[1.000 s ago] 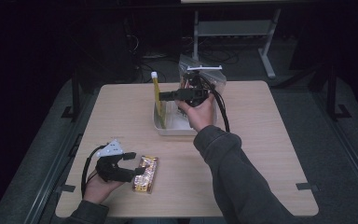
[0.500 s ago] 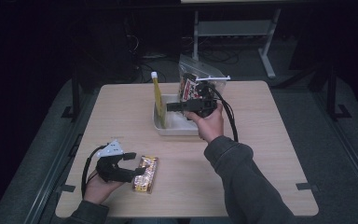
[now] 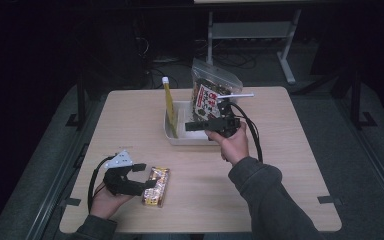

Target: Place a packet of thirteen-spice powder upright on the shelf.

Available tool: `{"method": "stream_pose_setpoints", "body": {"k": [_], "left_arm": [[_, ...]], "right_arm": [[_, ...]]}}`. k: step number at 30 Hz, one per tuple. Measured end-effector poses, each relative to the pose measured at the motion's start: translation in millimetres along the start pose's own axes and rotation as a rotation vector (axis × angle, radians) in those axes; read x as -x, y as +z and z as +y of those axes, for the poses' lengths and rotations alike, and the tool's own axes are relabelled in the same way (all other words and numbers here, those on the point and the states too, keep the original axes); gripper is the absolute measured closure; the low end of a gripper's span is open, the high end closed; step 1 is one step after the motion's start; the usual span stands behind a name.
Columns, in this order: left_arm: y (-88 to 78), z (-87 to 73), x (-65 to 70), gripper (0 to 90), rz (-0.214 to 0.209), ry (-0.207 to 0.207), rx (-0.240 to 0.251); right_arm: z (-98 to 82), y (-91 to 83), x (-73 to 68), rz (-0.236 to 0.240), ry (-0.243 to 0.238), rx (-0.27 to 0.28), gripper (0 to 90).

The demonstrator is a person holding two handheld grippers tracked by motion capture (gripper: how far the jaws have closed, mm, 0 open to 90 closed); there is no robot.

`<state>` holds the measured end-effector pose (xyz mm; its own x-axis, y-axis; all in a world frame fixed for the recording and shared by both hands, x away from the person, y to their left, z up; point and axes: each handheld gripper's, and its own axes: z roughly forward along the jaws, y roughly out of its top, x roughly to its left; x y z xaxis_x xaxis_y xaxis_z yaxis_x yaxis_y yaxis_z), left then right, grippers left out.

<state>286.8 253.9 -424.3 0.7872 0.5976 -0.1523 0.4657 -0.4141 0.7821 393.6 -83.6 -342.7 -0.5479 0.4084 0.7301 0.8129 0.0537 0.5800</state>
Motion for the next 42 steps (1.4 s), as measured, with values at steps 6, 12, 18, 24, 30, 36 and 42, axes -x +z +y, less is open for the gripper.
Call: {"method": "stream_pose_setpoints", "body": {"k": [6,12,18,24,30,36,42], "left_arm": [[2.5,-0.2,1.9,20.6,0.002,0.002,-0.011],[6.5,-4.1,3.7,17.7,0.015,-0.019,-0.03],[15.5,-5.7,9.0,16.9,0.039,-0.015,-0.064],[23.8,-7.9,13.3,16.3,0.075,-0.005,-0.111],[29.9,-10.1,14.6,16.1,0.095,-0.021,-0.143],[35.0,-10.3,17.7,15.2,0.109,-0.022,-0.16],[36.8,-9.7,18.0,15.2,0.12,-0.037,-0.153]], "right_arm": [[-18.4,-2.4,6.2,-0.001,0.003,-0.023,51.0],[-28.0,-4.8,11.0,-0.004,0.014,-0.03,49.5],[-33.4,-8.2,11.5,-0.015,0.0,-0.031,47.8],[-40.1,-8.0,12.2,-0.023,-0.008,-0.048,46.7],[-45.5,-4.1,12.9,-0.029,-0.013,-0.062,45.8],[-49.4,1.2,12.0,-0.03,-0.022,-0.072,45.4],[-53.3,5.3,10.4,-0.043,-0.037,-0.086,45.2]]}}
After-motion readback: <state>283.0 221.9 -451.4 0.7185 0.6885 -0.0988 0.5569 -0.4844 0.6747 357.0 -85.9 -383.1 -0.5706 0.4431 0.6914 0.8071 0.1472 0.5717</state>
